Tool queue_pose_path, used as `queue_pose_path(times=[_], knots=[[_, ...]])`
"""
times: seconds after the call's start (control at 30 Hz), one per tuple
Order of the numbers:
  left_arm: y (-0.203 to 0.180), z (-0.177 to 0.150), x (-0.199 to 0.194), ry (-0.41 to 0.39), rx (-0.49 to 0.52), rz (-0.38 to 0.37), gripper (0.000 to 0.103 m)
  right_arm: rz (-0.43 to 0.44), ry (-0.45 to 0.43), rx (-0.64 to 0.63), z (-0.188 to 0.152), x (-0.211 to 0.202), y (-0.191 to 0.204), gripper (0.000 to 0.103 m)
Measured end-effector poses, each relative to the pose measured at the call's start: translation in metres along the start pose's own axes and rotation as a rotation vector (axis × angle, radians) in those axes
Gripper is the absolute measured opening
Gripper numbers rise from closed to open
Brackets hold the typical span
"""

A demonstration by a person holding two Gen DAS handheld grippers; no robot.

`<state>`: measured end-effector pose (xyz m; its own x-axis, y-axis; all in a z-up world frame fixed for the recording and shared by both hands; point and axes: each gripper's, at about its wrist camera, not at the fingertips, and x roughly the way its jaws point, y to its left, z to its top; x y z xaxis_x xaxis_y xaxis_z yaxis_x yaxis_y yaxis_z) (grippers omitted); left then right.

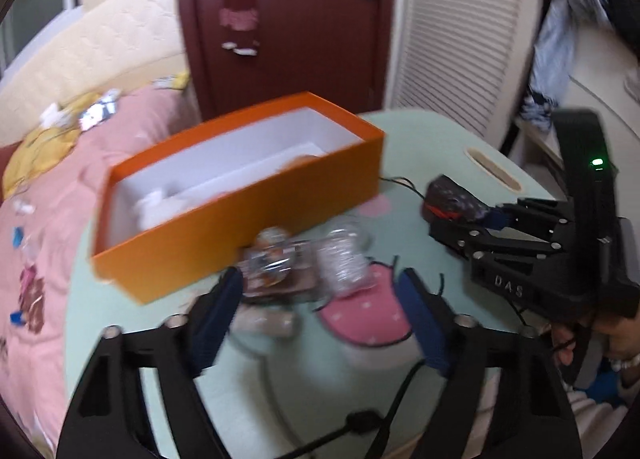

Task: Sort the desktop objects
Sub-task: 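Grasp the black rectangular case with the right tool and lift, then grasp the bubble-wrap bundle with the left tool while the right tool holds the black case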

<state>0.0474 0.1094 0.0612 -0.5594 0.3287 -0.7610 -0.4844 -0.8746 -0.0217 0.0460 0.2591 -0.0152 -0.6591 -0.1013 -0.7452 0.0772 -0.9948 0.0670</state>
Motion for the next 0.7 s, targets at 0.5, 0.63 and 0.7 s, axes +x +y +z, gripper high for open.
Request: queue_pose_path(times=[0.5, 0.63, 0.7], knots=[[-0.011, 0.014, 0.032, 0.034, 0.072, 0.021, 0.030, 0.040, 0.008, 0.046, 0.000, -0.004, -0.008, 0.028], [-0.013, 0.002, 0.019, 0.035, 0.123, -0.008, 0.030, 0.038, 0.009, 0.048, 0.000, -0.005, -0.007, 0.028], [-0.013, -0.005, 0.013, 0.028, 0.142, -0.029, 0.030, 0.037, 0.009, 0.049, 0.000, -0.005, -0.007, 0.028]])
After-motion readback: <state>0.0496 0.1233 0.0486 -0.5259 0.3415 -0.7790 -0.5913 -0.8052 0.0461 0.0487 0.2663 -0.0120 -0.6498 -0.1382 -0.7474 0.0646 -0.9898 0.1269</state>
